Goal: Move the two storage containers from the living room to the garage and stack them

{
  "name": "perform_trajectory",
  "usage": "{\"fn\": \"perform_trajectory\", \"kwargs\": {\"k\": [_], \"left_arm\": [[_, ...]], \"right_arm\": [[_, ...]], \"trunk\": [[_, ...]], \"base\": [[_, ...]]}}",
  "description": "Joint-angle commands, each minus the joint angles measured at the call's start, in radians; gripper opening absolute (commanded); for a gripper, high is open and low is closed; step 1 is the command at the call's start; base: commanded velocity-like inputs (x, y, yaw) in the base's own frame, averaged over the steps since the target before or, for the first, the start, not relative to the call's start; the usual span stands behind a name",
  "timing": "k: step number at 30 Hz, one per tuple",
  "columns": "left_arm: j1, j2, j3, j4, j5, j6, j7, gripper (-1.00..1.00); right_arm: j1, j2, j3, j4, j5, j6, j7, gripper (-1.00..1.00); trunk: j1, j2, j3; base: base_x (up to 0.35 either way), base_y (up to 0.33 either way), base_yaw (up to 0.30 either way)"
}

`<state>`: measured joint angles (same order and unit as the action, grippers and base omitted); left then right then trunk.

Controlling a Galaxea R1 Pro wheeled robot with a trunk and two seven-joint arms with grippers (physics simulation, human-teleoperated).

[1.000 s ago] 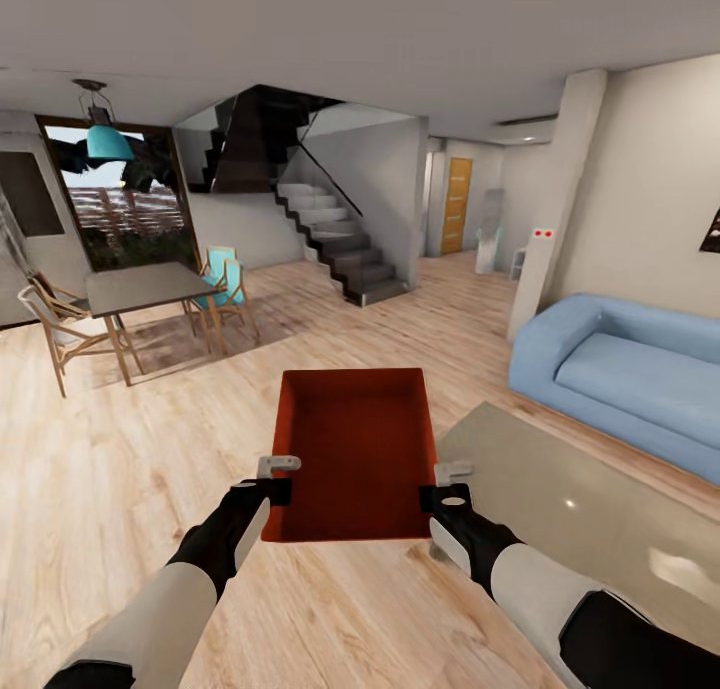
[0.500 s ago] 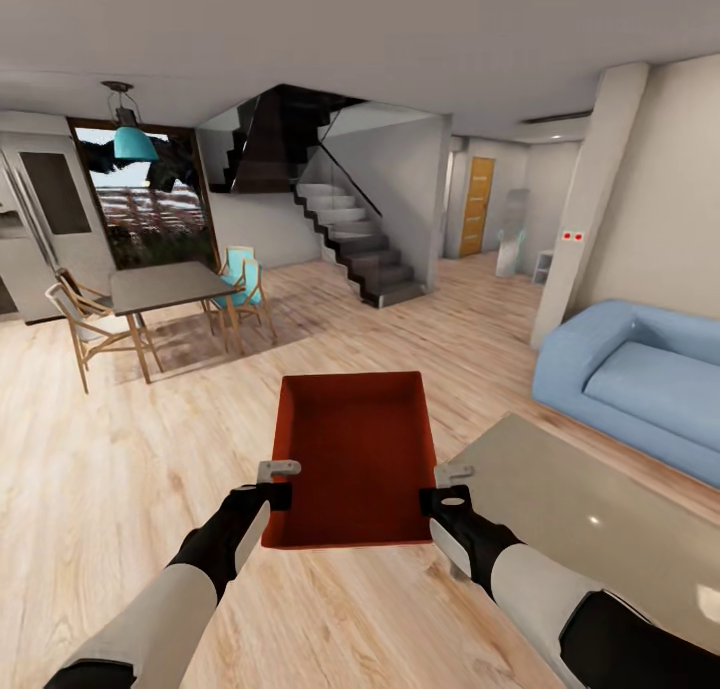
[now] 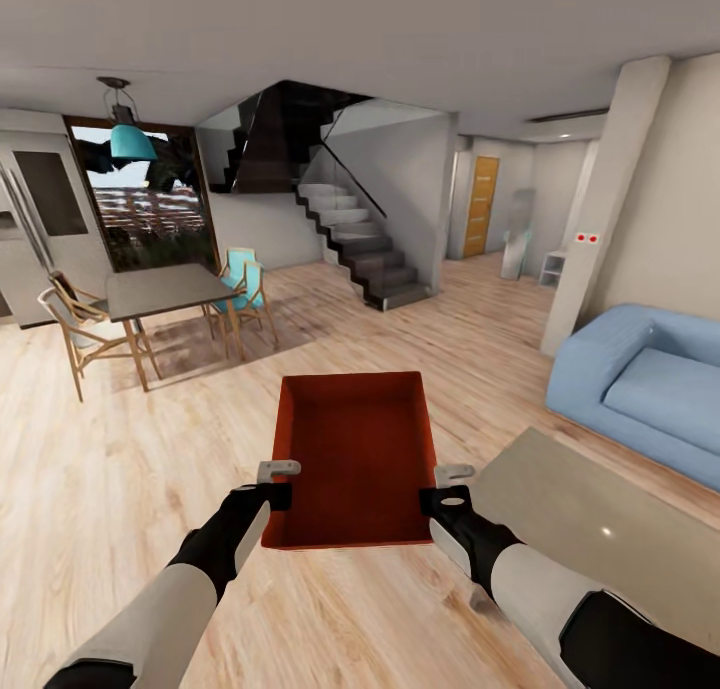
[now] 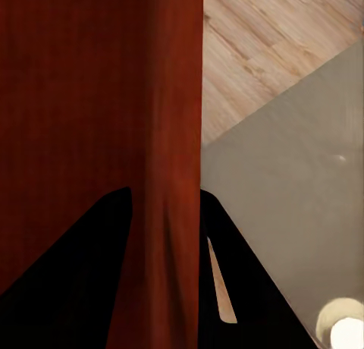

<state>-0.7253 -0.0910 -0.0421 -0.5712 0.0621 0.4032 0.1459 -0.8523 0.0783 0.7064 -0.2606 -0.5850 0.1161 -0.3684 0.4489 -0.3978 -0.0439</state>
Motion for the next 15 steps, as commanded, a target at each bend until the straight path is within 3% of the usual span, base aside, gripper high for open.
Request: {"fn": "perform_trajectory", "kwargs": {"k": [1,15], "left_arm": [[0.000,0.000,-0.001,0.001,0.001,0.006,0.012,-1.00],[0.001,0.000,-0.001,0.001,0.001,0.006,0.012,-1.00]], "right_arm": [[-0.002,0.000,-0.028,-0.003,0.028,-0.026,-0.029,-1.00],[-0.002,0.000,-0.028,-0.003,0.028,-0.025,-0.029,-1.00]], "trunk": [[0.001,-0.002,-0.002],[0.001,-0.002,-0.002]], "base": [[0.307,0.141,0.000],[0.307,0.146,0.000]]}}
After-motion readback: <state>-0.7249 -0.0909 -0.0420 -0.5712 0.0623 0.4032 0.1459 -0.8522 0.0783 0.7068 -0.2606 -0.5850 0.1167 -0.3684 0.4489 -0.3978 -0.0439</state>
